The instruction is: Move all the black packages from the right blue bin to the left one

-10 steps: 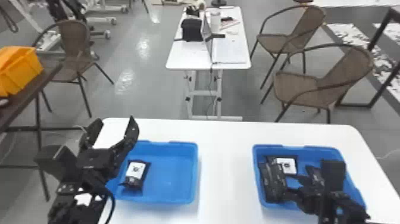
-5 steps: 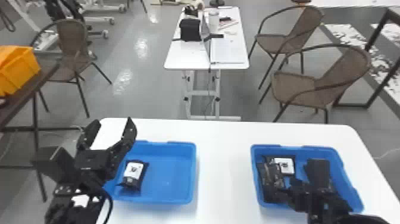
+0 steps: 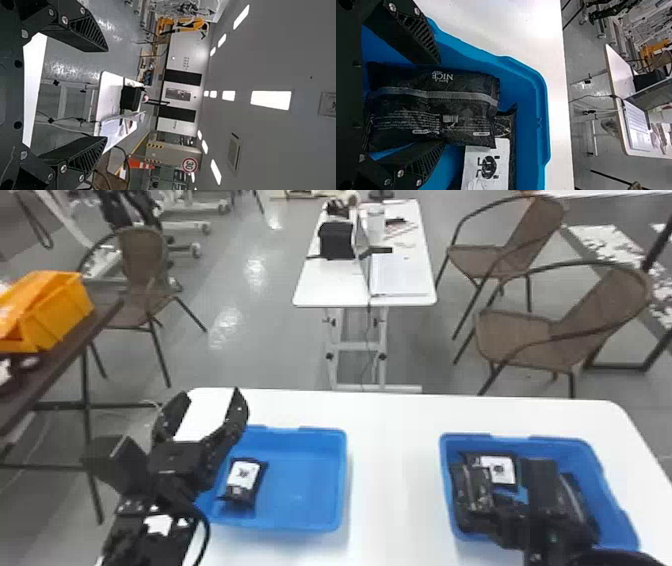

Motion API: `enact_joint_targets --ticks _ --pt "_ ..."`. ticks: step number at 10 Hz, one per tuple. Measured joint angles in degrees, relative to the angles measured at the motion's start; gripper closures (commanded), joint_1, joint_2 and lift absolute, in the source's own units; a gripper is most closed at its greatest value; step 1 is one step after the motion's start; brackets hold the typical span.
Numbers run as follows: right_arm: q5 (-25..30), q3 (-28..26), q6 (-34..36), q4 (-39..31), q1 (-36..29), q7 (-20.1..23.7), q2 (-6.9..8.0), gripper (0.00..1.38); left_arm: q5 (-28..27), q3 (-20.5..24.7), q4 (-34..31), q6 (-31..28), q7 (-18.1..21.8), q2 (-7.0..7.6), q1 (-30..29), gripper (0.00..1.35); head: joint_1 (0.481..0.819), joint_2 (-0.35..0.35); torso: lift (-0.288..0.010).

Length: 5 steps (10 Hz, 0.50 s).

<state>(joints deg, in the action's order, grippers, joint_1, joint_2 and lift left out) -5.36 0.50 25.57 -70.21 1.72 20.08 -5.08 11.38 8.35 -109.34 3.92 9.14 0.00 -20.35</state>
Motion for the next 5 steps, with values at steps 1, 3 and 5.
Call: enact_joint_targets --ticks 1,3,5 --pt "-0.31 0.02 0.72 0.07 -0.02 0.05 0.00 0.61 0.04 0.02 0.00 0.12 0.00 0.00 -0.03 0.26 0.695 0.100 0.000" --pt "-0.82 0.02 1.89 1.09 0.63 0.30 -0.07 1.11 0.05 0.03 0.01 0.22 0.00 0.00 -0.04 0.26 0.695 0.103 0.000" --pt "-0.85 0.00 2.09 0.52 0.44 -0.20 0.03 1.25 0.24 0.01 0.18 0.39 0.00 0.00 -0.04 0.26 0.695 0.102 0.000"
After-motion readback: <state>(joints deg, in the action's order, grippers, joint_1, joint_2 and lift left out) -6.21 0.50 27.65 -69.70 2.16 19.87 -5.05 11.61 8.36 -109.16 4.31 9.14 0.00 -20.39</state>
